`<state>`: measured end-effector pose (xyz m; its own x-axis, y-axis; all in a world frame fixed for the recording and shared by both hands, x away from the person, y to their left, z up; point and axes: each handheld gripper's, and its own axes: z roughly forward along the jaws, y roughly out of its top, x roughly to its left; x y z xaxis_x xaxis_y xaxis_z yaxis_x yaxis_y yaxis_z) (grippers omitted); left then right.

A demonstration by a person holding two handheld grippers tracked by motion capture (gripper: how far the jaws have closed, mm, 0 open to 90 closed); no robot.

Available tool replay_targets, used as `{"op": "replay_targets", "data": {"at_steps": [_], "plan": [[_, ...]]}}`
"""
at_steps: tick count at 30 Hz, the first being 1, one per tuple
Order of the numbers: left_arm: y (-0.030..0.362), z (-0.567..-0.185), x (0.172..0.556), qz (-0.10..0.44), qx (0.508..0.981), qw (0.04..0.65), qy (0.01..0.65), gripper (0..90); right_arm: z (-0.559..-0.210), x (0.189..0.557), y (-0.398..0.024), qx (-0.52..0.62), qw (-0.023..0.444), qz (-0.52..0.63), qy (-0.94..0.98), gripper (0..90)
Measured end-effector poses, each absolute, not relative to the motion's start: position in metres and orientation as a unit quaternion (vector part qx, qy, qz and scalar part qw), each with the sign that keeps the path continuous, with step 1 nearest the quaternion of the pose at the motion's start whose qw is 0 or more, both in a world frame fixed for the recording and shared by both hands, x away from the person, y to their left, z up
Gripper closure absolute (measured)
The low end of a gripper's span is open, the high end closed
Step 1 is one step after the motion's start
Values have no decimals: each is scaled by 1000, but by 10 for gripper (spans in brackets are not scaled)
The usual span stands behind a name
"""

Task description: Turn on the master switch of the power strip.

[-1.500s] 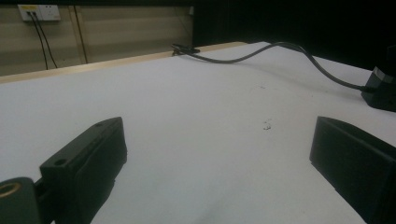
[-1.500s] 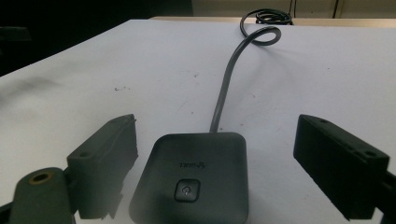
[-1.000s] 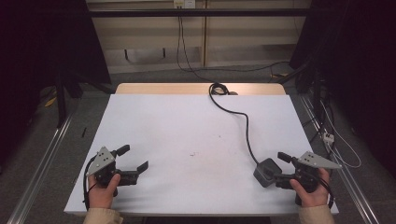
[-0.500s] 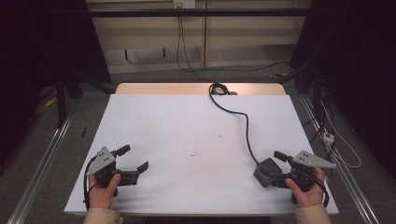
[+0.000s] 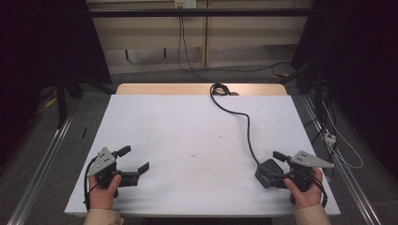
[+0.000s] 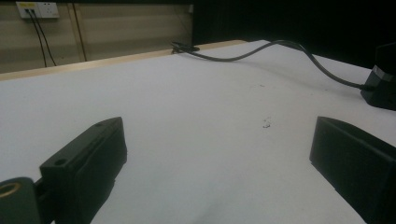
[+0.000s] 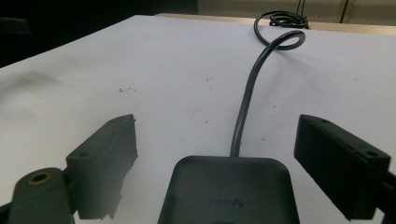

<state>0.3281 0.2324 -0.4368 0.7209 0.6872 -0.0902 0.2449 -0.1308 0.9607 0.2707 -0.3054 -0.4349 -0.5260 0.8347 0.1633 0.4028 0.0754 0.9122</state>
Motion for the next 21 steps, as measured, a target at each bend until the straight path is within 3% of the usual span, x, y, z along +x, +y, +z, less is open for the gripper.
{"op": "replay_targets", "data": {"at_steps": [21], "plan": [[232, -438, 329, 188, 730, 574, 320, 35, -437, 272, -299, 430, 211, 515, 711, 126]]}}
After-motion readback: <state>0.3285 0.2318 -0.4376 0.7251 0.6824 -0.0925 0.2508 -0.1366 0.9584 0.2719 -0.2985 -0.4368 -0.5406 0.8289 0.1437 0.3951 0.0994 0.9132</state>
